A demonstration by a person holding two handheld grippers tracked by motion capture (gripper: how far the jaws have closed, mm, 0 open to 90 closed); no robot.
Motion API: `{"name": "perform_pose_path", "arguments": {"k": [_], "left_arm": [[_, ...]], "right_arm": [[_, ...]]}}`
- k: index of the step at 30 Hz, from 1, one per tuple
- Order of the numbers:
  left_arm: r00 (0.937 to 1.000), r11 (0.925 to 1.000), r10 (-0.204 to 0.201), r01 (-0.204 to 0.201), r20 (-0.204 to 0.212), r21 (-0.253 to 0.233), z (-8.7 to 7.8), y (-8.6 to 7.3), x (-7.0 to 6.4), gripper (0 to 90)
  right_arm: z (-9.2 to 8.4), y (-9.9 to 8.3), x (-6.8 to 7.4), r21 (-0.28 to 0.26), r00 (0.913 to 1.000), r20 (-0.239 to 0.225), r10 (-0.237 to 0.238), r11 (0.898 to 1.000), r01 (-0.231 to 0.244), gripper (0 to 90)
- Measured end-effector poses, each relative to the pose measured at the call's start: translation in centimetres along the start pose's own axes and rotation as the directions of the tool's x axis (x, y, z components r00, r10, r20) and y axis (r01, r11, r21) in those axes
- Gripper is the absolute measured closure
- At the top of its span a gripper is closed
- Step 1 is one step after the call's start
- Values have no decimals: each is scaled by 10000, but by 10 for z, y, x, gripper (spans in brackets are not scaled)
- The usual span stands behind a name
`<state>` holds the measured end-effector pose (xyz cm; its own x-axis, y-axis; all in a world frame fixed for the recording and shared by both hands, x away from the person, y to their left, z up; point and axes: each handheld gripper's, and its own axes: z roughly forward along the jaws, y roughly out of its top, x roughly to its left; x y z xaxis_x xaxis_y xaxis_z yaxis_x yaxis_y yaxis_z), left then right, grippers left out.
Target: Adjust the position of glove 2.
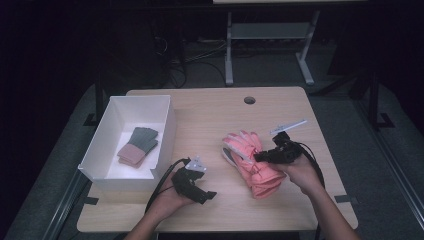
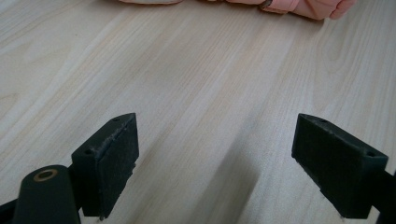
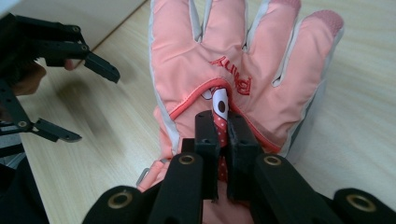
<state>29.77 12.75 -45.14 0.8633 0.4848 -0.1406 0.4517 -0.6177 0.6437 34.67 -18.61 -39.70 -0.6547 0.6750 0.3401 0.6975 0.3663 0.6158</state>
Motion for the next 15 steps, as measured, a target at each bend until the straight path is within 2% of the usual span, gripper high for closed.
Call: {"name": "perform_pose_path", "arguments": {"k": [1,4,6,9,14,15], "left_arm": [[9999,9999,102,-102,0,61,0,0,1,144],[10000,10000,-19,19,36,43,1,0,-1,144],[10000,10000,3,-3,32,66,1,0,-1,144],[10000,9999,83,-84,42,137,1,0,-1,144],[10000,10000,42,-42,10,25,0,0,0,144],[10000,10000,-26,26,-10,-36,1,0,0,144]], "right_arm": [[2,0,0,48,10000,68,14,10000,-15,847],[9,-2,0,282,9996,270,-16,9996,8,842],[13,-3,-2,406,9997,242,-32,9992,22,820],[16,-5,-3,425,9997,248,-73,9991,62,720],[0,-2,-1,-237,9994,-72,-327,9992,325,548],[-6,-1,0,-442,9990,0,-437,9981,436,507]]}}
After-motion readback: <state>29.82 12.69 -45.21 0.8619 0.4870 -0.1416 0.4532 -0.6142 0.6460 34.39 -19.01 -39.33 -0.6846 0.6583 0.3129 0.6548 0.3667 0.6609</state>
